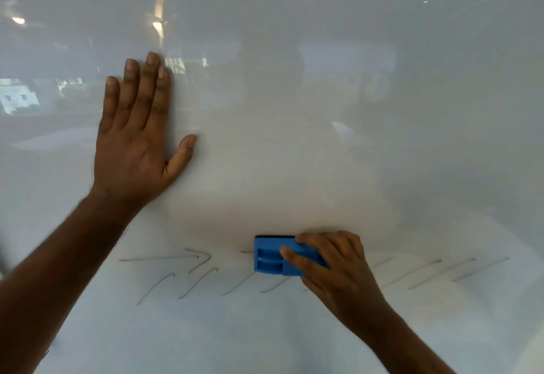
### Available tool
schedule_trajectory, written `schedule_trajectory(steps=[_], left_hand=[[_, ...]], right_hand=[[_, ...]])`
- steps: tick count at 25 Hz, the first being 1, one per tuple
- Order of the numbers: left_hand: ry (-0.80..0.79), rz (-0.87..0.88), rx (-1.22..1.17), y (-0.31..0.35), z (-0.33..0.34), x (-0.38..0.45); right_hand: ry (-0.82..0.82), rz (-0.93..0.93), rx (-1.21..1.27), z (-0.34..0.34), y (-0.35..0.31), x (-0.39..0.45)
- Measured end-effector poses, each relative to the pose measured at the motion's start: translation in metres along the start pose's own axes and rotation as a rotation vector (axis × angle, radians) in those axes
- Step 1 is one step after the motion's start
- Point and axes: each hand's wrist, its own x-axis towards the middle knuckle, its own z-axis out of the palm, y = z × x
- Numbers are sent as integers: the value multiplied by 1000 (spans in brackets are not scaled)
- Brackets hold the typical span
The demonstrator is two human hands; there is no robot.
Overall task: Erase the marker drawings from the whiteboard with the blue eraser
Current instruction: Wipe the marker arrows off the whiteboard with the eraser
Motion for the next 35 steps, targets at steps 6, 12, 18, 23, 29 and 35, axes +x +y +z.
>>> schedule_trajectory(steps=[6,12,18,23,29,35], left_hand=[[1,13,-9,-6,1,-12],[7,17,3,-8,1,-13],[-41,101,-2,-22,-3,-17],[-73,212,50,-67,-11,-56],[-47,120,27,-67,-7,-69],[-26,-6,6,-71,-8,-79]], right_hand=[[20,68,-93,-22,28,-19],[122,131,-28,-7,-4,46],[-23,-15,24,33,-60,33],[-16,45,-33,6,-21,9],[93,160,40,14,-42,66],[-35,-2,100,52,-99,70]])
